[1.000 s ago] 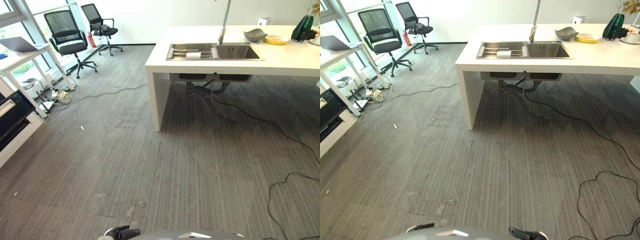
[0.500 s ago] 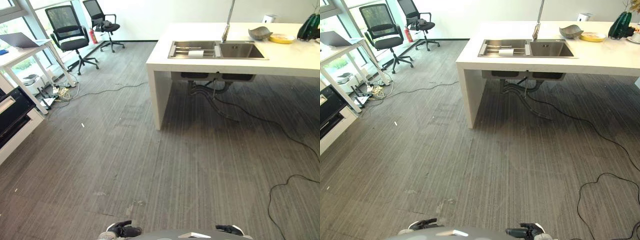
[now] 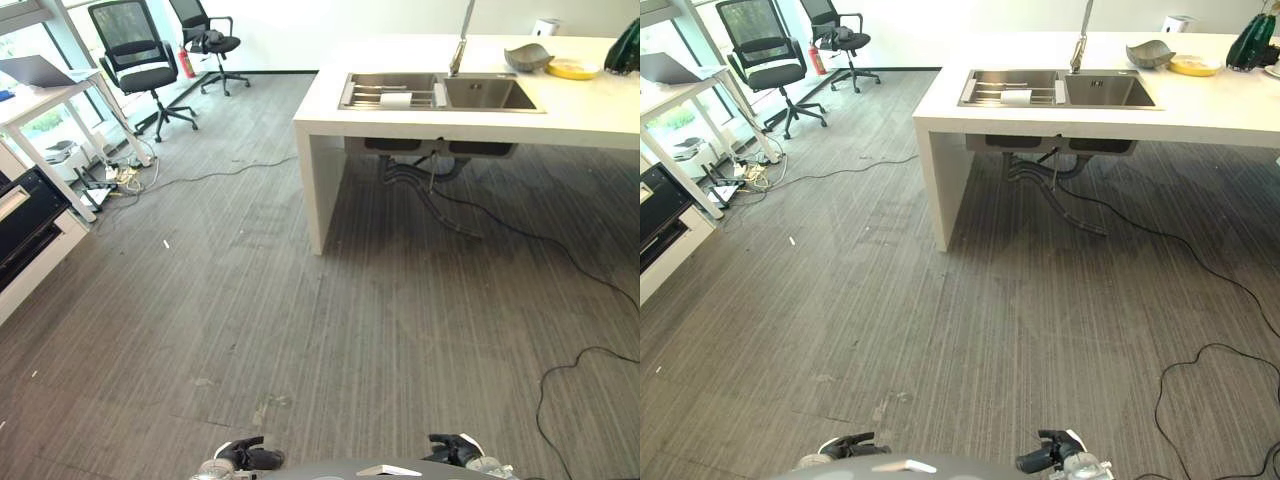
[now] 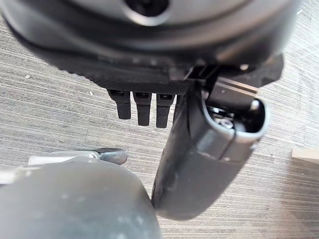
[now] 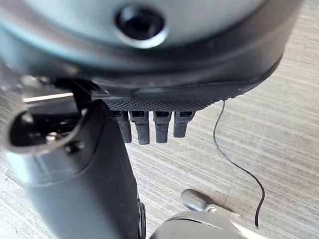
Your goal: Place the dishes in the dishwasher.
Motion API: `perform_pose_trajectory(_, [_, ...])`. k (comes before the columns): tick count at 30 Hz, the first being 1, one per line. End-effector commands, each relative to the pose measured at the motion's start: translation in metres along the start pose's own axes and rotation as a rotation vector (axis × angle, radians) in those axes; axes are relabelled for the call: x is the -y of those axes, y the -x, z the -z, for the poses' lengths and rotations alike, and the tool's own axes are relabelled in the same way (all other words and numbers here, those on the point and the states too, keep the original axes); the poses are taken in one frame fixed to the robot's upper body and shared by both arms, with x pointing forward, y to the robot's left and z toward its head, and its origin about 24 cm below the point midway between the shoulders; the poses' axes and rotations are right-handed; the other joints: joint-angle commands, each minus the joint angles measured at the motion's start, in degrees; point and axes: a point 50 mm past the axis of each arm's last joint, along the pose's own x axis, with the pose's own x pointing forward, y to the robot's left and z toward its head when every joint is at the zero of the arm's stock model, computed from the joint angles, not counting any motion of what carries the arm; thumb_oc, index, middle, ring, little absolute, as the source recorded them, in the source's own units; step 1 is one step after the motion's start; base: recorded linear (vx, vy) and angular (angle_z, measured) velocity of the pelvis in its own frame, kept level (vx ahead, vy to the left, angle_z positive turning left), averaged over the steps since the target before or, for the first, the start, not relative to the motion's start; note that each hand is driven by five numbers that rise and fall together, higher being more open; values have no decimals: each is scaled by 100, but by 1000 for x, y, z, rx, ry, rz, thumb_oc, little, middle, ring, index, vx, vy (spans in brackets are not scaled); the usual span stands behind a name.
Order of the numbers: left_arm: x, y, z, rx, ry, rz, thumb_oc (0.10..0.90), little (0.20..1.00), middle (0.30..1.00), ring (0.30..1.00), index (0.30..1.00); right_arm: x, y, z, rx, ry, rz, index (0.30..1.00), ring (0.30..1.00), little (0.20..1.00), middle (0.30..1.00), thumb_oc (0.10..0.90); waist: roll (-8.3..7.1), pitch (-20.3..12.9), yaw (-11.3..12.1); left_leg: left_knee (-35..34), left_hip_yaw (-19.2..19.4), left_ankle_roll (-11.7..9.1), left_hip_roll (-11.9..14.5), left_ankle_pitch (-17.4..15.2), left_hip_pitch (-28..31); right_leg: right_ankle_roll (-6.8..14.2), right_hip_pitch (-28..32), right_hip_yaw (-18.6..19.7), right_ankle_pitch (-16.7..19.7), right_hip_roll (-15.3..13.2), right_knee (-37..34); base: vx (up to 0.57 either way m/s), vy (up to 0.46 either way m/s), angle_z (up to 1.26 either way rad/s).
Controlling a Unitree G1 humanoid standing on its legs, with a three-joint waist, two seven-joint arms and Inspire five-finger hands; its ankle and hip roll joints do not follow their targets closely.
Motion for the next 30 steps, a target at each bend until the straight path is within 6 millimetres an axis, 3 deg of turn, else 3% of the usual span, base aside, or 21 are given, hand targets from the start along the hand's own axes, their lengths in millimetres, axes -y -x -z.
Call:
perform_pose_trajectory(1, [11,0,7,-24,-38,8,800,900,900,900,900,10,1,4,-1,91,55,900,900,900,900,800,-159,61,7,-157,-83,-314,86,-247,151,791,213,-22,603,-397,-717,0,0,0])
perform_pose_trajectory(6, [12,0,2,-8,-37,10,800,900,900,900,900,13,0,-3,23,85,61,900,900,900,900,800,-165,67,9,-157,-82,-312,85,-256,151,789,212,-21,614,-396,-717,0,0,0])
perform_pose_trajectory(20, [12,1,11,-40,-28,19,800,900,900,900,900,-8,4,28,-95,-6,-46,900,900,900,900,800,-157,63,-15,-157,-100,-322,95,-251,158,758,220,-52,582,-374,-717,0,0,0])
perform_pose_trajectory(30, [9,0,10,-47,-17,17,800,900,900,900,900,2,4,25,-87,-43,-22,900,900,900,900,800,-121,115,-42,-157,-116,-363,159,-204,121,715,178,-115,528,-309,-682,7,-23,1])
